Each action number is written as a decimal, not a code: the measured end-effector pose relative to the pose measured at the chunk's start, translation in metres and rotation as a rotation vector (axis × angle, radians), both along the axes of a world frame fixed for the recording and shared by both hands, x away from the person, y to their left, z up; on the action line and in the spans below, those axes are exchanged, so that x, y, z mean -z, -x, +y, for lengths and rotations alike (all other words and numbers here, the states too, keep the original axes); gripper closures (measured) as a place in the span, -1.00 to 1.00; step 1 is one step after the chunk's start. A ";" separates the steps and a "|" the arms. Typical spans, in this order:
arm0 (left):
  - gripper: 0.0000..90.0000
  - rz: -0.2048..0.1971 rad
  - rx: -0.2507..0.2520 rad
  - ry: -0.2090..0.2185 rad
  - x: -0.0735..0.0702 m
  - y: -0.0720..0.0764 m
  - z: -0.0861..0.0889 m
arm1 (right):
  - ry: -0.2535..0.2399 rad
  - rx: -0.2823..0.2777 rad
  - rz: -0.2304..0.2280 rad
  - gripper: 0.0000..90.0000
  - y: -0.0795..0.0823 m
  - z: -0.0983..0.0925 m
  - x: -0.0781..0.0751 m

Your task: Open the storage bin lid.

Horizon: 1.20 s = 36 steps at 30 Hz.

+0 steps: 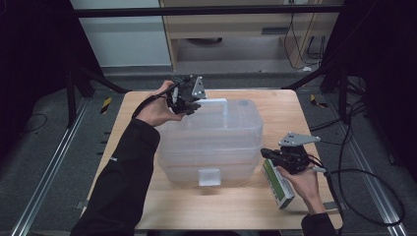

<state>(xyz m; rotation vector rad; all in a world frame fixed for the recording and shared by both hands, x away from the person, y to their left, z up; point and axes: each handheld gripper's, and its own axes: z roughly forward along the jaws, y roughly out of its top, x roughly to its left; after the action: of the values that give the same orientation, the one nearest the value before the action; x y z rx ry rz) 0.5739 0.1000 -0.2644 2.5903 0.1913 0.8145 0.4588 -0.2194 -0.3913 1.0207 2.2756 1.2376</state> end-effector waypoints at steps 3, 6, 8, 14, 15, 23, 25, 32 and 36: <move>0.54 0.004 0.000 0.014 0.001 0.000 0.001 | -0.025 -0.001 -0.013 1.00 -0.004 0.002 -0.001; 0.53 0.012 -0.008 0.022 0.001 0.000 0.002 | -0.022 0.002 -0.018 1.00 -0.004 0.003 -0.001; 0.52 0.015 -0.009 0.033 0.002 0.000 0.002 | -0.021 0.005 -0.018 1.00 -0.004 0.003 -0.001; 0.21 0.024 -0.041 0.085 0.006 0.007 0.019 | -0.018 -0.003 -0.015 1.00 -0.004 0.002 0.001; 0.19 0.024 -0.041 0.085 0.006 0.007 0.019 | -0.019 -0.005 -0.017 1.00 -0.004 0.002 0.001; 0.18 0.016 -0.102 0.186 -0.004 0.022 0.049 | -0.019 -0.003 -0.013 1.00 -0.004 0.003 0.001; 0.23 0.019 -0.121 0.233 -0.009 0.026 0.059 | -0.017 -0.001 -0.013 1.00 -0.003 0.003 0.002; 0.61 -0.028 -0.221 0.313 -0.010 0.046 0.089 | -0.010 -0.003 -0.015 1.00 -0.004 0.003 0.002; 0.76 -0.051 -0.281 0.371 -0.005 0.056 0.104 | -0.009 -0.003 -0.016 1.00 -0.003 0.003 0.002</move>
<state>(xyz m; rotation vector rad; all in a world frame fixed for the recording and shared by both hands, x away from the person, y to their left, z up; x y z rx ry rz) 0.5178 0.2036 -0.2595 2.2186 0.6391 0.8475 0.4622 -0.2163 -0.3931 1.0072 2.2623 1.2534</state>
